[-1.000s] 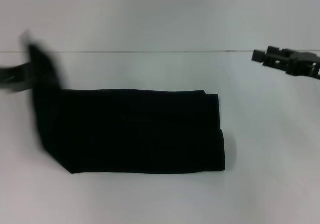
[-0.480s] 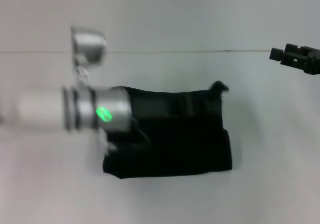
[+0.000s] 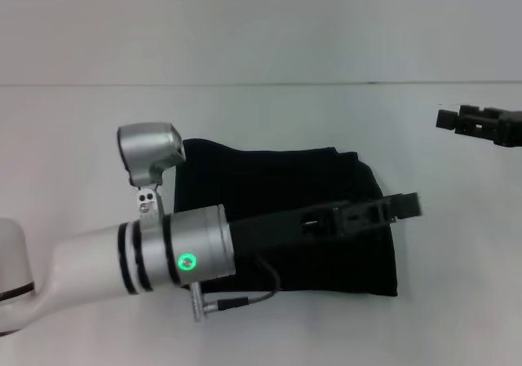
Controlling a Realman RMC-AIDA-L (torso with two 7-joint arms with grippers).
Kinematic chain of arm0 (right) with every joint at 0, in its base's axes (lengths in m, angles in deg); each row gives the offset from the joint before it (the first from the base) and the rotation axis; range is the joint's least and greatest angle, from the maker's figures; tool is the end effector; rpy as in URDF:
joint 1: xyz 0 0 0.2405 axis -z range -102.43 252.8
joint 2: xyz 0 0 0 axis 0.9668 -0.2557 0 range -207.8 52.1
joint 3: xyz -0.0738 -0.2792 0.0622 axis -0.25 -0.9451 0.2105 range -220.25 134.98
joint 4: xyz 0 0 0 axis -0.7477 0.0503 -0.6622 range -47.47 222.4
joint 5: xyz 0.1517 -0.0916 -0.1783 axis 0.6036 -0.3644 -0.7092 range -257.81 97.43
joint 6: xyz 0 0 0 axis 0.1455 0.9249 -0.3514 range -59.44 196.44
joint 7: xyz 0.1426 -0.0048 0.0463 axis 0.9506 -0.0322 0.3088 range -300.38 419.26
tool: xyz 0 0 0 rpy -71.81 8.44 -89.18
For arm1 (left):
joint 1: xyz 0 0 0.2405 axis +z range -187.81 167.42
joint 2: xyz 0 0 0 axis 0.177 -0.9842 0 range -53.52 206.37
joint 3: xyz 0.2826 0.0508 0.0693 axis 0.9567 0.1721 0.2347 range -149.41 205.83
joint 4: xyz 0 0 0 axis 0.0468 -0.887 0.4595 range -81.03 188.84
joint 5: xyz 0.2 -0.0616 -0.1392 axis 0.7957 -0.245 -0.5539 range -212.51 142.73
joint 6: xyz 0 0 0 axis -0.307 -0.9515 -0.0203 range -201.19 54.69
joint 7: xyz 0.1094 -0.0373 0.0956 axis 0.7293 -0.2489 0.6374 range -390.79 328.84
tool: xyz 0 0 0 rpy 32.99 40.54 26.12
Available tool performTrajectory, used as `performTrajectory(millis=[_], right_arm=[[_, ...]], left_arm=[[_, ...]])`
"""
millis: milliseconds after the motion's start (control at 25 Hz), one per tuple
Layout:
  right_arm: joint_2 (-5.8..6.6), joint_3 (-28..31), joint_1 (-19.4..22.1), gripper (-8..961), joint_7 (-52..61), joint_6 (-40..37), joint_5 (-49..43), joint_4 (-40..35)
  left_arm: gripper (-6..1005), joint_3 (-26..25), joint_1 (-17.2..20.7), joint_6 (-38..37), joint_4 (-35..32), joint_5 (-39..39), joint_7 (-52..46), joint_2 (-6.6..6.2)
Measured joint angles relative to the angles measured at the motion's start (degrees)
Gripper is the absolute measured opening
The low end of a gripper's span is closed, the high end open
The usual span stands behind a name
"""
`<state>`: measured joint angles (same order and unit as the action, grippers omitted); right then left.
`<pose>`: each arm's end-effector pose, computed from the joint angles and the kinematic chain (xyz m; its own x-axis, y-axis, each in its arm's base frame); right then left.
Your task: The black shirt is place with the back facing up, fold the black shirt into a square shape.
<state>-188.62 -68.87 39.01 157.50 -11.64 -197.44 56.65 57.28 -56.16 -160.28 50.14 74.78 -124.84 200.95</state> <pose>0.3422 0.4421 0.0550 0.5420 -0.5417 -0.6425 -0.7895 -0.5901 -0.1685 -0.2037 0.3647 -0.1557 0.2742 0.7938 0.5428 0.6295 -0.5749 0.5227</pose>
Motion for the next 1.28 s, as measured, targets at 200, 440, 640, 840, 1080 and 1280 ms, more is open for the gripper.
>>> performTrajectory(millis=[200, 440, 640, 840, 1080, 1280], right_arm=[[1.33, -1.78, -0.78, 756, 8.94, 0.07, -3.17, 1.2], [2.71, -5.47, -3.16, 757, 18.38, 3.22, -6.57, 6.28], [1.84, -8.64, -5.19, 757, 21.2, 6.64, -7.11, 10.13], [-0.3, -9.37, -6.96, 756, 21.87, 9.58, -7.12, 12.65], [-2.7, -10.95, -8.22, 756, 23.51, 13.4, -7.12, 13.2], [-3.21, -11.3, -8.23, 756, 23.96, 14.05, -7.12, 13.29]], left_arm=[[443, -0.19, 2.09, -8.53, -4.66, -0.32, 0.08, -0.35], [726, -0.33, 7.88, -4.17, -15.03, -0.93, -0.01, -0.57], [807, 0.09, 10.47, -4.01, -22.02, -0.67, 1.77, -1.46], [888, -0.11, 11.91, -4.55, -23.88, -0.38, 6.22, -3.0], [949, -0.19, 12.46, -1.71, -24.71, -0.19, 7.07, -3.16], [948, -0.15, 12.48, -0.87, -24.79, -0.16, 7.45, -3.16]])
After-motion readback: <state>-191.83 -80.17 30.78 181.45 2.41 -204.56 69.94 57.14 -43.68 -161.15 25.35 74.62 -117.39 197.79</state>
